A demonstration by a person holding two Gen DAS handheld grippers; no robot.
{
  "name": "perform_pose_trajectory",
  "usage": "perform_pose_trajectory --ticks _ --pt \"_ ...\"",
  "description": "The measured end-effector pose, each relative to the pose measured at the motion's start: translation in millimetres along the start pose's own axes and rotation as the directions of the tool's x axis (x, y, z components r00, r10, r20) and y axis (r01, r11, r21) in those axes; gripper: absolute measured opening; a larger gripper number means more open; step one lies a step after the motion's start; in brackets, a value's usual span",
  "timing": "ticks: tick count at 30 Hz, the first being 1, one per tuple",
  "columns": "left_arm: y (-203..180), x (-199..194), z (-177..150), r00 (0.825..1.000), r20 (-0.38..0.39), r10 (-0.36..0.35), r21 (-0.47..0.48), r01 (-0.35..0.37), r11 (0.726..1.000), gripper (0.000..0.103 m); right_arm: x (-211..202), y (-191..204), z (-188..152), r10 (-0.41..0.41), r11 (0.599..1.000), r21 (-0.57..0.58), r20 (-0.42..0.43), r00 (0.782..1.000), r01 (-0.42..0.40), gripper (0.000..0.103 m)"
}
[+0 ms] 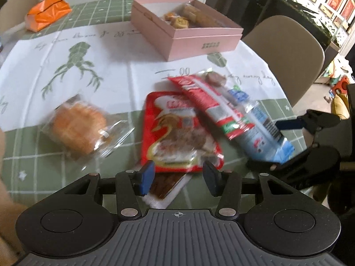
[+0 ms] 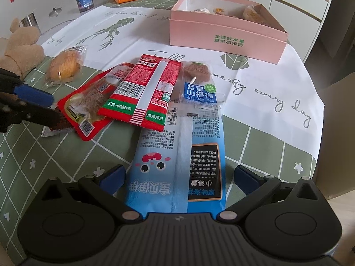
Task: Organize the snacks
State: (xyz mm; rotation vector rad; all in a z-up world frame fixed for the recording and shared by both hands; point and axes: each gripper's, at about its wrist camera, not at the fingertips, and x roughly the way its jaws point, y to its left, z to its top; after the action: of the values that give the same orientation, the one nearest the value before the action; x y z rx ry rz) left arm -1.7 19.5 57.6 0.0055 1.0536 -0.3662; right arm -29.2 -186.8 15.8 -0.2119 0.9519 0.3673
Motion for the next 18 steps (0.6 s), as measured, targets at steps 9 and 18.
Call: perform_pose_trajectory --ticks 9,18 --pt "13.7 30.5 18.6 0.989 0.052 0.140 -0.029 -0.139 0.990 0.055 3.2 0.5 5.9 -0.004 1.000 0.009 -0.025 1.000 0.004 0.103" --pt "45.4 7.5 2.3 0.999 0.027 0.030 -0.090 -0.028 0.996 0.049 4.6 2.7 5.7 0.000 1.000 0.001 0.010 1.000 0.000 0.103"
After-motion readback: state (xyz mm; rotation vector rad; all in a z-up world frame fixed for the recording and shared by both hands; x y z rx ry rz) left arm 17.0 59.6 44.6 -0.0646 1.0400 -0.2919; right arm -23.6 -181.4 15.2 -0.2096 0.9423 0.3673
